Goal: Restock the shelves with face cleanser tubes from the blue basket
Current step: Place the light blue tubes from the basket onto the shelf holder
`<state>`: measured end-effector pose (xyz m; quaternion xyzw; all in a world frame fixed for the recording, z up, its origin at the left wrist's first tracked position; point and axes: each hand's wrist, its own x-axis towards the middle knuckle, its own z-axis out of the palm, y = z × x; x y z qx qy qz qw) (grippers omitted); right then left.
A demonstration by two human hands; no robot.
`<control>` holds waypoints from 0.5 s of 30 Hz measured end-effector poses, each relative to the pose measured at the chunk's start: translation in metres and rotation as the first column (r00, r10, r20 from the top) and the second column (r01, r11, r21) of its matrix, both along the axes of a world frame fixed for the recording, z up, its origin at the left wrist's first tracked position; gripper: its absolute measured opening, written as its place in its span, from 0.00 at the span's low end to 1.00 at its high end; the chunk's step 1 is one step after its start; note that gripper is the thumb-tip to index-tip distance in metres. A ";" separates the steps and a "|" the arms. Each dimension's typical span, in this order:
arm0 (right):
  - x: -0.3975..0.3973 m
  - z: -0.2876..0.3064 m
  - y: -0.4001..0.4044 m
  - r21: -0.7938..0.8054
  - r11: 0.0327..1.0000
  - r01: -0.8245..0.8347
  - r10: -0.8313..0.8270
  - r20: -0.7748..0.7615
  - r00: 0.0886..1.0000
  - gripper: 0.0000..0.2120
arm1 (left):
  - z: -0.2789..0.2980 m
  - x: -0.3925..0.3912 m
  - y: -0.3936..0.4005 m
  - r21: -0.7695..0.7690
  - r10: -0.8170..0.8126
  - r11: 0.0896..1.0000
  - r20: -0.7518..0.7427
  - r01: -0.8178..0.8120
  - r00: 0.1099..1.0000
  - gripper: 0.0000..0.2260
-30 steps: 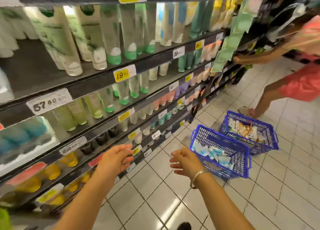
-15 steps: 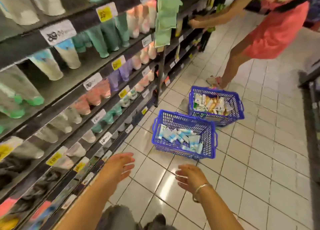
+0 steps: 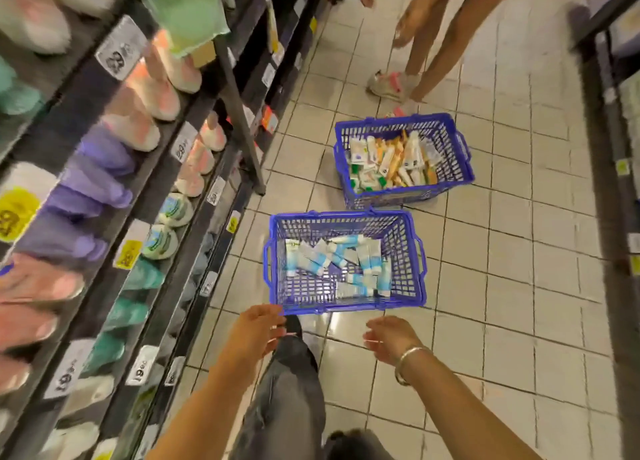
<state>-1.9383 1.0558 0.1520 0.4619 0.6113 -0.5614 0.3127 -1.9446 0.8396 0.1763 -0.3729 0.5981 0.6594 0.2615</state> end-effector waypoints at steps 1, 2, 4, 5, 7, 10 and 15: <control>-0.012 -0.010 0.001 0.012 1.000 0.011 -0.011 0.025 1.000 0.09 | -0.009 -0.020 0.001 -0.010 -0.039 0.999 0.013 0.039 0.999 0.04; -0.023 -0.018 0.002 0.021 1.000 0.021 -0.022 0.045 0.999 0.09 | -0.016 -0.040 0.001 -0.023 -0.075 0.997 0.033 0.076 0.997 0.04; -0.049 -0.034 0.006 0.033 0.997 0.068 -0.070 0.072 0.995 0.11 | -0.031 -0.081 0.003 -0.047 -0.127 0.990 0.060 0.130 0.990 0.05; -0.063 -0.043 0.009 0.038 0.994 0.105 -0.108 0.076 0.991 0.12 | -0.041 -0.101 0.004 -0.055 -0.151 0.986 0.068 0.155 0.986 0.07; -0.088 -0.062 0.014 0.049 0.991 0.125 -0.129 0.090 0.988 0.13 | -0.062 -0.134 0.005 -0.072 -0.181 0.980 0.098 0.188 0.979 0.09; -0.108 -0.099 0.014 0.033 0.994 0.108 -0.112 0.130 0.985 0.20 | -0.105 -0.160 0.005 -0.100 -0.218 0.967 0.161 0.236 0.963 0.12; -0.156 -0.176 0.024 0.007 0.997 0.075 -0.075 0.187 0.980 0.13 | -0.196 -0.201 0.016 -0.157 -0.276 0.934 0.250 0.320 0.928 0.15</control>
